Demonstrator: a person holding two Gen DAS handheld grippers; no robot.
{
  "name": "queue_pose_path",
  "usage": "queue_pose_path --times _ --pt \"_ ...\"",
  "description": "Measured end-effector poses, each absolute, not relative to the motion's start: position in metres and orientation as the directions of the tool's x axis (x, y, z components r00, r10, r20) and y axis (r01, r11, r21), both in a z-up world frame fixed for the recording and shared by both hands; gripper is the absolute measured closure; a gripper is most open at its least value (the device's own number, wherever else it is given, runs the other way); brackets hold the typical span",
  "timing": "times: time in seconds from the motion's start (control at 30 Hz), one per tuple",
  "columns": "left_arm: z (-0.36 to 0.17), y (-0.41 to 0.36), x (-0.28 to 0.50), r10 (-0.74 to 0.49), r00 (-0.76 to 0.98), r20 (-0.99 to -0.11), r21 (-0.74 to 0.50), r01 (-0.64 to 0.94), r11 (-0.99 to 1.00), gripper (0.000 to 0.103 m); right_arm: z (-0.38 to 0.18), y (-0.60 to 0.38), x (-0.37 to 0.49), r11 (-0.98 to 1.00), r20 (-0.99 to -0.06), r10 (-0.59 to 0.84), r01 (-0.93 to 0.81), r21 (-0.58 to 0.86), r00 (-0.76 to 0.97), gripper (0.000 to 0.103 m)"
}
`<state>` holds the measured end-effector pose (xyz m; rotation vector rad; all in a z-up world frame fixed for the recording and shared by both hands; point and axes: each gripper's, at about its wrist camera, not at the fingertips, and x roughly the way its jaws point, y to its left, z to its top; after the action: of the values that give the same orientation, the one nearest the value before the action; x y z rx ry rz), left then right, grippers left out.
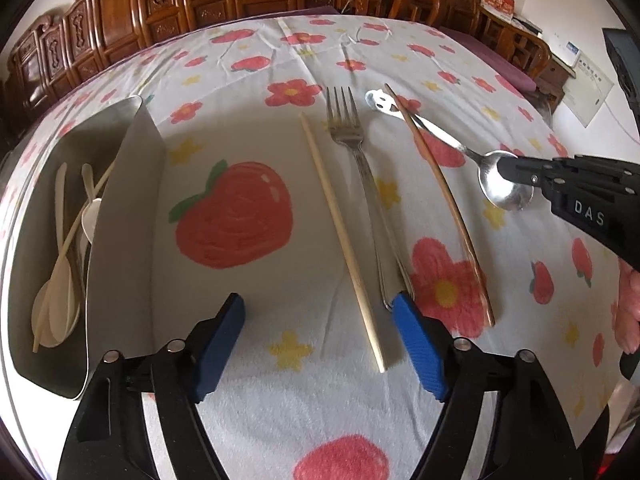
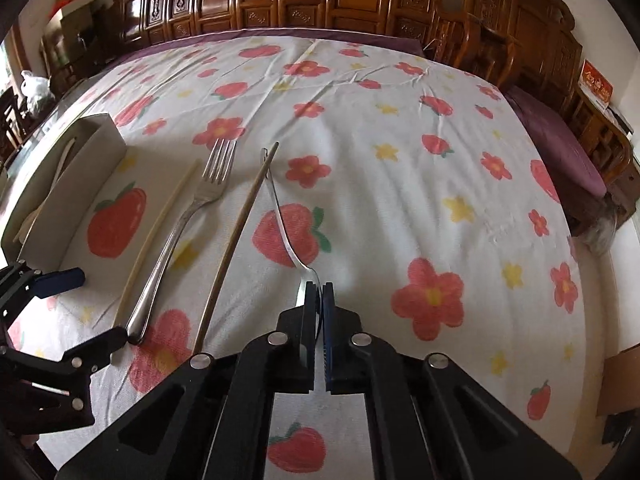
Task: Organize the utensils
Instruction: 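Grasp the metal spoon with the right gripper while the left grasps a chopstick, then lower the chopstick into the tray and open the left gripper while the right carries the spoon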
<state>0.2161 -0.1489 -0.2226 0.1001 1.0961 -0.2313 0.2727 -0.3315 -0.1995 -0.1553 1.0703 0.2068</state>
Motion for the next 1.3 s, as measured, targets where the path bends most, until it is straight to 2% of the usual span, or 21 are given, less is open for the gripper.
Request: queue_pose_path --times 0.13,0.2,0.23,0.27,0.8,1.3 --pt "-0.221 -0.151 0.217 -0.107 0.449 -0.887 -0.002 0.228 0.974 0.061 -0.196 -0.336 0.272 0.973 -0.883 0.094 -0.23 -0.016 0.46 0.1" --pt "-0.22 -0.151 0.217 -0.107 0.454 -0.885 0.004 0.236 0.972 0.07 -0.193 -0.338 0.272 0.975 -0.883 0.086 -0.222 -0.022 0.462 0.1" --pt "-0.219 -0.15 0.218 -0.107 0.453 -0.885 0.003 0.235 0.972 0.087 -0.192 -0.339 0.272 0.976 -0.883 0.081 -0.217 -0.024 0.463 0.1" --pt "-0.219 -0.149 0.218 -0.112 0.448 -0.887 -0.004 0.235 0.972 0.098 -0.191 -0.34 0.272 0.978 -0.883 0.071 -0.206 -0.029 0.464 0.1" --pt "-0.208 -0.115 0.217 -0.174 0.43 -0.886 -0.102 0.185 0.977 0.099 -0.156 -0.335 0.275 0.983 -0.839 -0.038 -0.131 -0.129 0.543 0.1" --pt "-0.156 -0.083 0.199 -0.204 0.515 -0.832 -0.117 0.197 0.973 0.099 -0.135 -0.291 0.253 0.984 -0.836 0.062 -0.173 -0.04 0.546 0.1"
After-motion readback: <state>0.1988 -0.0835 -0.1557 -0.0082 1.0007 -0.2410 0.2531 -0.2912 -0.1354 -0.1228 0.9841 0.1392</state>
